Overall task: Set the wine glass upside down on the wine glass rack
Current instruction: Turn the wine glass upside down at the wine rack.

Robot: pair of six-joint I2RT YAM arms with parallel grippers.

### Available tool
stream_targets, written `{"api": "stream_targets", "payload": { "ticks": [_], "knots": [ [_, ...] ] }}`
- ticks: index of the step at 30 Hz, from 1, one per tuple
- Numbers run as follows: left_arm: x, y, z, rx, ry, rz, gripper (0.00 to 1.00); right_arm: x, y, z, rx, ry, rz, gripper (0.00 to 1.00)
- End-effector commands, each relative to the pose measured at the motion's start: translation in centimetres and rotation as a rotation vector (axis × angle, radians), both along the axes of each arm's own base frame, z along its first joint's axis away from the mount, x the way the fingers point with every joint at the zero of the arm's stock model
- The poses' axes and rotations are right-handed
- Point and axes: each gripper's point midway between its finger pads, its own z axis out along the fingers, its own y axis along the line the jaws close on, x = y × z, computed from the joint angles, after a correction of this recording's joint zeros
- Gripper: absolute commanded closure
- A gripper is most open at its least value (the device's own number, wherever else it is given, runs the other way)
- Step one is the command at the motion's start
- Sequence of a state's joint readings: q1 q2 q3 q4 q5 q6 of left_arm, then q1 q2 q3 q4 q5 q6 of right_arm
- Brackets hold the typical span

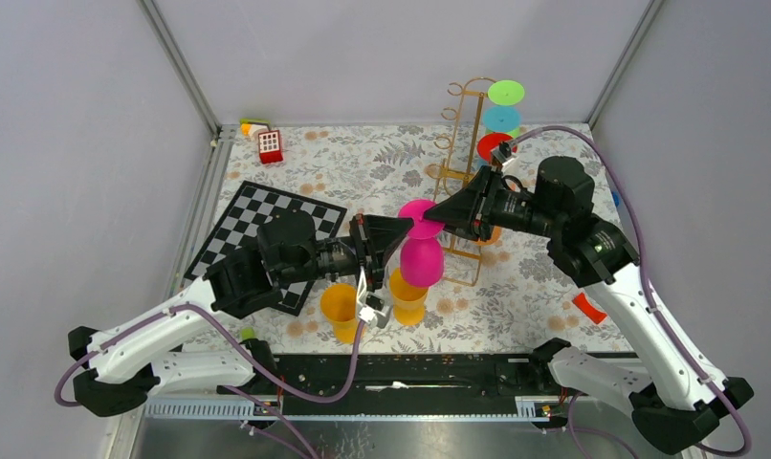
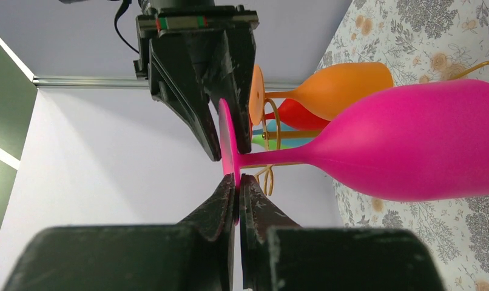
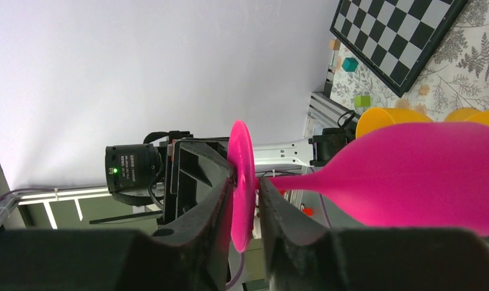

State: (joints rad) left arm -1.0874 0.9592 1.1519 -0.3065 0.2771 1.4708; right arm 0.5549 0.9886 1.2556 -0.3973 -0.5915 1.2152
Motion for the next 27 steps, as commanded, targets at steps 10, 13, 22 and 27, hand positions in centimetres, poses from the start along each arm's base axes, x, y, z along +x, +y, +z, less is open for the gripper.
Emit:
{"api": "stream_targets", "payload": {
  "ticks": [10, 13, 22, 27],
  "knots": [
    [-0.4, 0.1, 2.2, -0.049, -0.043, 0.009, 0.70, -0.1, 0.1, 1.5, 0.044, -0.059, -0.003, 1.00],
    [-0.3, 0.4, 1.2, -0.024, -0.033, 0.018, 0.41, -0.1, -0.2, 1.3, 0.019, -0.068, -0.012, 1.00],
    [-0.1, 2.1, -3.3, 0.013, 0.118, 0.089, 0.01, -0.5, -1.4, 1.0, -0.080, -0.115, -0.041, 1.00],
    [-0.6, 2.9, -4.8, -0.134, 0.389, 0.138, 0.01, -0.6, -1.9, 0.3, -0.101, -0.121, -0.061, 1.00]
  ]
}}
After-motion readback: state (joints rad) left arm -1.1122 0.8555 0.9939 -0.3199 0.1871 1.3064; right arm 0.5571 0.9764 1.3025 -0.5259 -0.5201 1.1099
